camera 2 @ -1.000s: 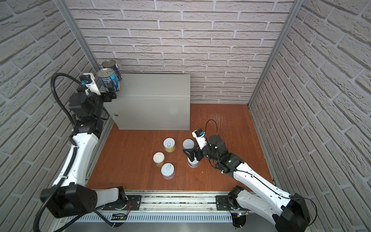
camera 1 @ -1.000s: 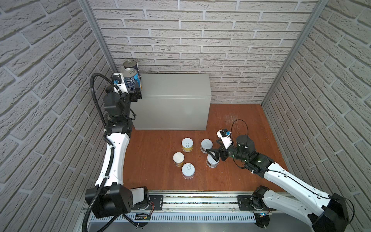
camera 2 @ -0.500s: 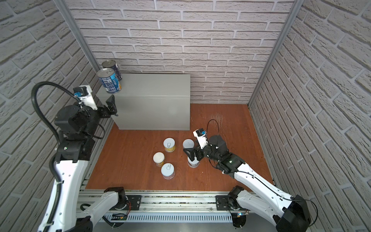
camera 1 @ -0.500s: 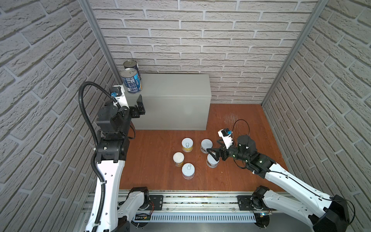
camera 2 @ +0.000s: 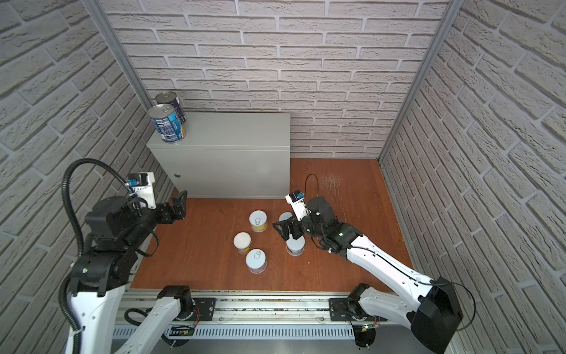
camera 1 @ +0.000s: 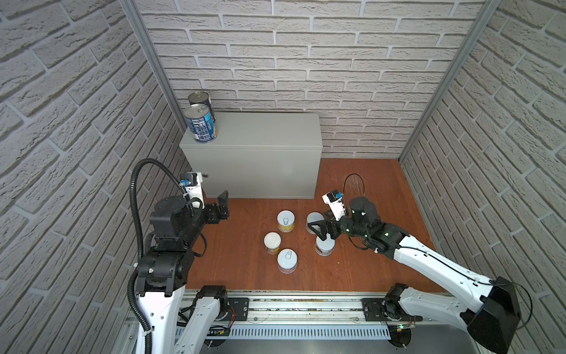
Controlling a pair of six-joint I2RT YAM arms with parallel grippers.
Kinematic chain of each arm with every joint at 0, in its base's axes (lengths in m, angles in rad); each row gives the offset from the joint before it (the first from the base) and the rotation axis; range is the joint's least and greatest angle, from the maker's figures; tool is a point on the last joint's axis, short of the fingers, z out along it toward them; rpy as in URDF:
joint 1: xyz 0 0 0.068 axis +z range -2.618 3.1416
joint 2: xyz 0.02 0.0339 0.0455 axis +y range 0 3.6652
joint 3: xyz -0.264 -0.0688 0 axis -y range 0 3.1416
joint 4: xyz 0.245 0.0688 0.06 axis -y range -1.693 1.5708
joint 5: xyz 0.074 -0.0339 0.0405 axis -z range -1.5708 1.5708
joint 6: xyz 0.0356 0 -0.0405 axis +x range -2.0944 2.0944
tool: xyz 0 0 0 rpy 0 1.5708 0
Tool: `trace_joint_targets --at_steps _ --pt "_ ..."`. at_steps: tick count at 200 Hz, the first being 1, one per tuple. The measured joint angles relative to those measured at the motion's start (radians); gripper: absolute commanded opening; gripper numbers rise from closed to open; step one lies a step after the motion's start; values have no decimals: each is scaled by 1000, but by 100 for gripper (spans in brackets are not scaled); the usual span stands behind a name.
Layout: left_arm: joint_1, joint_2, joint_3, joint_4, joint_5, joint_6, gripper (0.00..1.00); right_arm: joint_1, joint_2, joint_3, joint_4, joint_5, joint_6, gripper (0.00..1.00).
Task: Place and organize the canned foods onto the counter
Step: 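Move the left gripper over the floor cans while the right gripper shifts nearer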
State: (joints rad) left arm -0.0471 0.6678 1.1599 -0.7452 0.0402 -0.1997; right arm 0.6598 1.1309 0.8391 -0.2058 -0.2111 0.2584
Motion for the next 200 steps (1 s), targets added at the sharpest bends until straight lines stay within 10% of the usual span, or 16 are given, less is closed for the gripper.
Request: trace_joint_targets --at_steps 73,200 --pt "0 -184 -323 -7 95 -144 98 168 247 144 -26 126 86 97" --pt "-1 -198 -423 -10 119 -145 98 269 414 227 35 209 151 95"
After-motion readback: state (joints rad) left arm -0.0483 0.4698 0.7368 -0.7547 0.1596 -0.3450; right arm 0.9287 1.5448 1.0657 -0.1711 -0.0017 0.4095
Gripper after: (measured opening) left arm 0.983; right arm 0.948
